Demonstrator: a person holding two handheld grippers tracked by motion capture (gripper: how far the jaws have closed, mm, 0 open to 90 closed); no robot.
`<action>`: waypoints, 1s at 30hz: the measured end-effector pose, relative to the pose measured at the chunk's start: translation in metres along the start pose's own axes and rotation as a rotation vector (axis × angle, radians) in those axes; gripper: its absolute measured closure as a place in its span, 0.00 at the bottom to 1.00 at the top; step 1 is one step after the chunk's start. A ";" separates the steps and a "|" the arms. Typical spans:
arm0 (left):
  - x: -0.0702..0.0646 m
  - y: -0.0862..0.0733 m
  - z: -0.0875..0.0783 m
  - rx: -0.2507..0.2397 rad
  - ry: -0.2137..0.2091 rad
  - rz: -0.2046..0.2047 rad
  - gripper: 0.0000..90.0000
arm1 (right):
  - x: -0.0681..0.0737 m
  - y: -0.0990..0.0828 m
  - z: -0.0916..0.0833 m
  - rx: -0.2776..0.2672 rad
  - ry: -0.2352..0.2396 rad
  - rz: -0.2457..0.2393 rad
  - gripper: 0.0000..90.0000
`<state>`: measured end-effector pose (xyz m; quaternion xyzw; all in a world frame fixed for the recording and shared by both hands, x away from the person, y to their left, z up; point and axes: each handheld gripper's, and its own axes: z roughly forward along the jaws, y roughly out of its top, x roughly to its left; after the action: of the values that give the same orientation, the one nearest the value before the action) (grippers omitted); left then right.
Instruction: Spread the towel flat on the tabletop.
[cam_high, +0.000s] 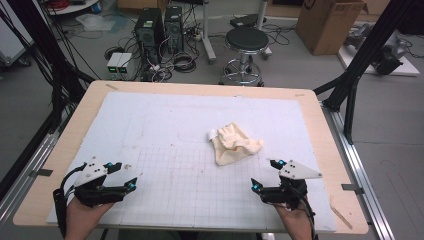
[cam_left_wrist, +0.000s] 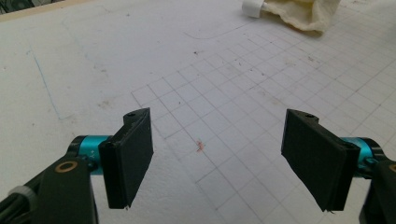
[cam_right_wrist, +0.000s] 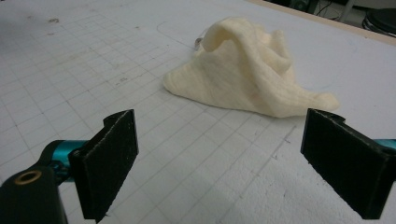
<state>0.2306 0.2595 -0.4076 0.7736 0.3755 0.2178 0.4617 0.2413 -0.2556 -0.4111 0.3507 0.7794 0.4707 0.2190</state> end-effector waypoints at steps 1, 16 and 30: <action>0.000 0.000 0.000 -0.002 0.000 -0.003 0.28 | -0.001 -0.001 0.000 0.002 -0.002 -0.003 0.12; -0.001 0.000 0.001 0.000 -0.003 -0.003 0.28 | 0.002 -0.001 0.000 0.011 0.002 -0.008 0.12; -0.003 0.000 0.001 -0.002 -0.002 -0.002 0.28 | 0.002 0.000 0.002 0.008 0.001 -0.014 0.12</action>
<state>0.2291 0.2565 -0.4081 0.7729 0.3756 0.2166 0.4633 0.2409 -0.2527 -0.4125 0.3457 0.7840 0.4662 0.2204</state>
